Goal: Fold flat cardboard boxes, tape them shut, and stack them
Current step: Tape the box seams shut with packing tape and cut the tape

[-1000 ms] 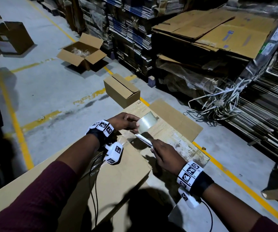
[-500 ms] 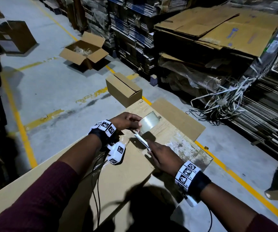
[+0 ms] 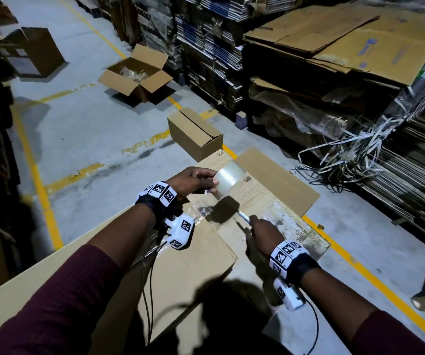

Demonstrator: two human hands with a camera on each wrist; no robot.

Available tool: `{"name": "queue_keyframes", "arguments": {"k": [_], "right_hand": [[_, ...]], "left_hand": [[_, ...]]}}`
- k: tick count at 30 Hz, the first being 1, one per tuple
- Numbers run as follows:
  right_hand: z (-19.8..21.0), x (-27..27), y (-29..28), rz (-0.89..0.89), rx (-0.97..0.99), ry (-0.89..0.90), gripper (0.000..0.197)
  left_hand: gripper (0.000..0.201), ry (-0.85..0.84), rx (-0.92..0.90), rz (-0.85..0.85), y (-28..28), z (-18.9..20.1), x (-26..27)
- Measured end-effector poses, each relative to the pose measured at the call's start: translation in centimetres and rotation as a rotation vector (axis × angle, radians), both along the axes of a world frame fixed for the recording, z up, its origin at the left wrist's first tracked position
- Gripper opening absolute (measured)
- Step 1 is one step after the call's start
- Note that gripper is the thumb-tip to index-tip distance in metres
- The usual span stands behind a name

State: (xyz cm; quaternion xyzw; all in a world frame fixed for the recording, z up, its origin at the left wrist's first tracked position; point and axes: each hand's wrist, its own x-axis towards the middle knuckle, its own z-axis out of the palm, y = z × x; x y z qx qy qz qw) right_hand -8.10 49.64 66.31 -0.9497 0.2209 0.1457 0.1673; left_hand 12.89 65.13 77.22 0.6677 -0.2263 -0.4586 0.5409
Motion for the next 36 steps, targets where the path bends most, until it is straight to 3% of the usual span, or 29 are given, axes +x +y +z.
{"name": "queue_keyframes", "arguments": {"k": [4, 6, 8, 11, 13, 15, 17, 19, 22, 28, 32, 36], "right_hand": [[-1.0, 2.4, -1.4, -0.091, 0.052, 0.066, 0.048], [0.2, 3.7, -1.3, -0.119, 0.161, 0.045, 0.048], [2.7, 4.8, -0.4, -0.175, 0.441, -0.086, 0.059], [8.2, 6.3, 2.2, -0.302, 1.064, -0.155, 0.073], [10.3, 7.0, 3.6, -0.228, 1.203, -0.123, 0.075], [10.9, 7.6, 4.7, -0.162, 1.188, -0.131, 0.064], [10.3, 8.0, 5.3, -0.118, 1.125, -0.173, 0.036], [9.3, 8.1, 5.5, -0.107, 1.182, -0.192, 0.020], [8.2, 8.0, 5.3, -0.161, 1.284, -0.184, 0.015], [7.6, 8.2, 5.3, -0.199, 1.220, -0.125, 0.022], [7.2, 7.9, 5.6, -0.104, 0.927, -0.047, 0.035], [7.2, 7.5, 6.1, 0.048, 0.578, -0.106, 0.015]], "left_hand": [[0.018, -0.006, -0.046, 0.048, 0.8, 1.0, 0.1], [0.021, -0.021, -0.063, 0.060, 1.5, 1.6, 0.4], [0.027, -0.008, -0.086, 0.096, 2.3, 2.1, 0.6], [0.032, 0.003, -0.126, 0.151, 3.5, 2.5, 0.5], [0.032, 0.014, -0.152, 0.174, 4.4, 2.4, 0.4], [0.032, 0.075, -0.201, 0.205, 5.2, 2.1, 0.1], [0.033, 0.136, -0.238, 0.253, 6.0, 1.7, -0.3], [0.032, 0.158, -0.255, 0.297, 6.6, 1.4, -0.5], [0.033, 0.149, -0.270, 0.322, 7.2, 1.2, -0.8], [0.032, 0.132, -0.269, 0.367, 7.1, 0.6, -1.2], [0.030, 0.101, -0.233, 0.358, 6.8, 0.5, -1.8], [0.032, 0.106, -0.233, 0.358, 6.9, 0.1, -1.9]]}}
